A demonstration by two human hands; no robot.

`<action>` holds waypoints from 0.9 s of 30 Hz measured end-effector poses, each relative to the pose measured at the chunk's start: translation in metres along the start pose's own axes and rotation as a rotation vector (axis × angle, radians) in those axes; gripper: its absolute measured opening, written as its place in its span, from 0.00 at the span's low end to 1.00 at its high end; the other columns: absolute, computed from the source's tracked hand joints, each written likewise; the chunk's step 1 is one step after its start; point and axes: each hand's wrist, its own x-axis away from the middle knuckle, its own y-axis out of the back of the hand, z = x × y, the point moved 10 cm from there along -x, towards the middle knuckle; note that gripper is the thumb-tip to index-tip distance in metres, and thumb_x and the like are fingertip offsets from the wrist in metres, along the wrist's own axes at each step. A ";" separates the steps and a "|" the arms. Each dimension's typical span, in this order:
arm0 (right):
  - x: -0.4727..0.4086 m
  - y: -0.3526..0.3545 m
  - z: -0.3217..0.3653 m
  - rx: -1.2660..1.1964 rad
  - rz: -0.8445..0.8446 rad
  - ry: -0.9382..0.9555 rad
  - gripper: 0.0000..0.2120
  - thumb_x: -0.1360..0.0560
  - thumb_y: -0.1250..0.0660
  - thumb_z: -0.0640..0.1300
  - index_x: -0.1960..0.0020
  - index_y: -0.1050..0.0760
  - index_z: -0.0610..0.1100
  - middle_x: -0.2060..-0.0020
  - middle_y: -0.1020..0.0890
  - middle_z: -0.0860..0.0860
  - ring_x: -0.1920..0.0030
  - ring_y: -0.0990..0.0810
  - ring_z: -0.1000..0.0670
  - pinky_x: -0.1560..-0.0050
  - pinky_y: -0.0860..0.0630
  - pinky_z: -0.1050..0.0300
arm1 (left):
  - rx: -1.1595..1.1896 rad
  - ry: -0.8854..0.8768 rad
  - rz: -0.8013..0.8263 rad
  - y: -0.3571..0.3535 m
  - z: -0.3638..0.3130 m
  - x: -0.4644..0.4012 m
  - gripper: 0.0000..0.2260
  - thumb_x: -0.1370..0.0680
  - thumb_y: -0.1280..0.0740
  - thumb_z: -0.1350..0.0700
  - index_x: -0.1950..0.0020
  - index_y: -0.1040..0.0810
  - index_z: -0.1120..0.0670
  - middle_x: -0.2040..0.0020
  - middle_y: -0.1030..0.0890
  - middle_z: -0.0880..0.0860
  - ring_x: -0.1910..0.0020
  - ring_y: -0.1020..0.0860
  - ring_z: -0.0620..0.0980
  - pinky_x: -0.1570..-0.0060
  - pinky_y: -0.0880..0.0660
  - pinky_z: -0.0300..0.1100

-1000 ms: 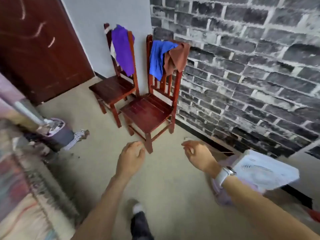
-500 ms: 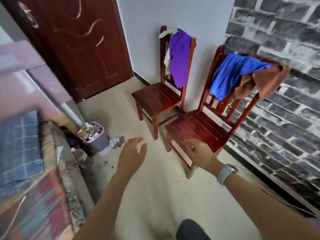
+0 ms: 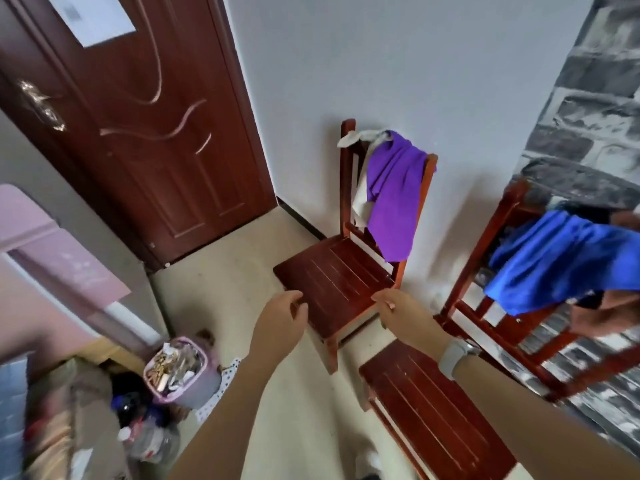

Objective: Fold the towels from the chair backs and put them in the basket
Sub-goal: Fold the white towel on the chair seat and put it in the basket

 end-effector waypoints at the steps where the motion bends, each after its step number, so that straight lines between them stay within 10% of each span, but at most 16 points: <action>1: -0.022 0.005 0.002 -0.003 -0.008 -0.015 0.13 0.22 0.44 0.42 0.42 0.24 0.44 0.52 0.17 0.47 0.56 0.22 0.53 0.55 0.31 0.64 | 0.012 -0.007 0.009 0.002 -0.002 -0.025 0.13 0.23 0.37 0.56 0.39 0.25 0.57 0.43 0.22 0.53 0.44 0.25 0.50 0.46 0.35 0.34; 12: -0.232 0.025 -0.001 0.020 -0.193 -0.199 0.12 0.23 0.40 0.41 0.45 0.21 0.44 0.46 0.18 0.46 0.45 0.21 0.45 0.45 0.28 0.54 | 0.112 -0.074 0.205 -0.023 0.030 -0.268 0.13 0.21 0.40 0.52 0.38 0.26 0.52 0.45 0.24 0.45 0.48 0.27 0.41 0.46 0.31 0.34; 19: -0.314 0.089 -0.006 0.044 -0.561 -0.424 0.12 0.25 0.41 0.36 0.45 0.22 0.41 0.48 0.20 0.44 0.46 0.23 0.43 0.49 0.28 0.52 | 0.071 -0.437 0.372 -0.058 -0.027 -0.429 0.12 0.22 0.39 0.52 0.39 0.25 0.51 0.44 0.21 0.48 0.51 0.26 0.40 0.55 0.33 0.29; 27: -0.362 0.141 -0.010 0.388 -0.592 -0.591 0.24 0.24 0.44 0.39 0.28 0.39 0.47 0.30 0.35 0.48 0.32 0.36 0.45 0.37 0.36 0.48 | 0.008 -0.878 0.368 -0.108 -0.159 -0.521 0.15 0.21 0.40 0.57 0.35 0.29 0.57 0.36 0.27 0.55 0.35 0.31 0.52 0.39 0.34 0.42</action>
